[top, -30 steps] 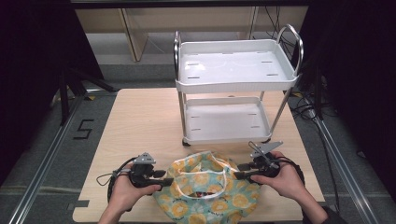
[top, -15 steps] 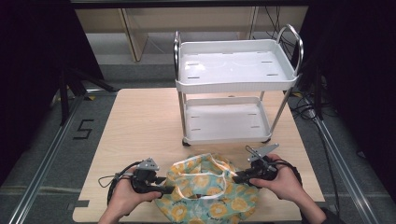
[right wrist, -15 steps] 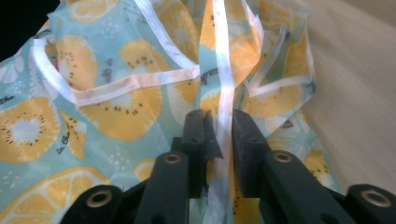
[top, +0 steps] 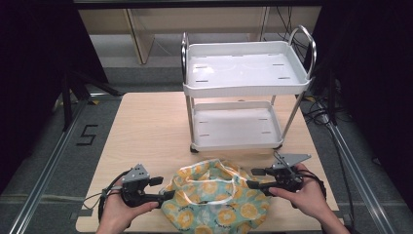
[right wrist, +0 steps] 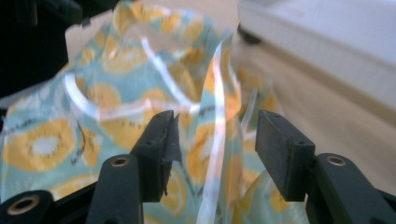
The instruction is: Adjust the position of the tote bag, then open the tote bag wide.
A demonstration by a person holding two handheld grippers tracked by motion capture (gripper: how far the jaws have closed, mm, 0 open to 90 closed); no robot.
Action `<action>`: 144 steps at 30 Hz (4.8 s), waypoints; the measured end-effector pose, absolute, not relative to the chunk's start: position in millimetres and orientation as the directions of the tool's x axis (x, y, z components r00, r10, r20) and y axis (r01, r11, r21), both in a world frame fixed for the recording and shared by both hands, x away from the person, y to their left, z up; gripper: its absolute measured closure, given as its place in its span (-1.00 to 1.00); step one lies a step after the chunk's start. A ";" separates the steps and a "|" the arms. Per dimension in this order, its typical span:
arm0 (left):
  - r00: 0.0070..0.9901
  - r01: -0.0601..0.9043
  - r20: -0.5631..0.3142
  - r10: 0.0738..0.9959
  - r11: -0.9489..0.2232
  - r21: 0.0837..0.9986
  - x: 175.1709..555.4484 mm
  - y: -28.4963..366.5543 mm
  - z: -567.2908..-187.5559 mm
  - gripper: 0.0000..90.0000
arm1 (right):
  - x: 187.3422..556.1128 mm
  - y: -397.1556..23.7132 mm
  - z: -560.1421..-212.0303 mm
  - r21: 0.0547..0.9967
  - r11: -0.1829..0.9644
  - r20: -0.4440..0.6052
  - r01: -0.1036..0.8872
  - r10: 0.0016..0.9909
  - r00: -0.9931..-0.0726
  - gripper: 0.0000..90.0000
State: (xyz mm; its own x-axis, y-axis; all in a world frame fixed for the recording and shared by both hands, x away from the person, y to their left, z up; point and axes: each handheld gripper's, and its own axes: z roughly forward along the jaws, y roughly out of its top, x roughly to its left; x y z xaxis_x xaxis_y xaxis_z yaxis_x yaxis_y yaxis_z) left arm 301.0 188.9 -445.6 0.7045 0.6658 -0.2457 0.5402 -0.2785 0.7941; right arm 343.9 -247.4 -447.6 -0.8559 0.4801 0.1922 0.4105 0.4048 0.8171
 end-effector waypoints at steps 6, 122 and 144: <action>0.701 0.533 -0.256 0.665 -0.251 0.808 303.5 188.5 -439.1 -0.36 | 348.5 -254.3 -439.9 0.908 0.261 0.170 0.329 0.490 -0.855 0.06; 0.909 0.324 -0.156 0.387 -0.418 0.849 257.0 147.5 -418.8 0.99 | 358.7 -201.1 -440.8 0.795 0.513 0.110 0.324 0.403 -0.908 0.46; 0.907 0.330 -0.174 0.383 -0.390 0.860 255.5 149.4 -418.2 0.99 | 354.4 -194.8 -436.0 0.809 0.495 0.148 0.318 0.351 -0.924 1.00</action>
State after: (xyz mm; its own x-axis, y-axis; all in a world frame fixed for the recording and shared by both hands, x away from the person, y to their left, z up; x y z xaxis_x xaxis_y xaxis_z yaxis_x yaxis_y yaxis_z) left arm 255.5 149.4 -418.2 0.9071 0.3833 -0.1740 0.3297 -0.3898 0.8599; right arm 354.4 -194.8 -436.0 -0.9244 0.3515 0.1483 0.3179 0.4951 0.8086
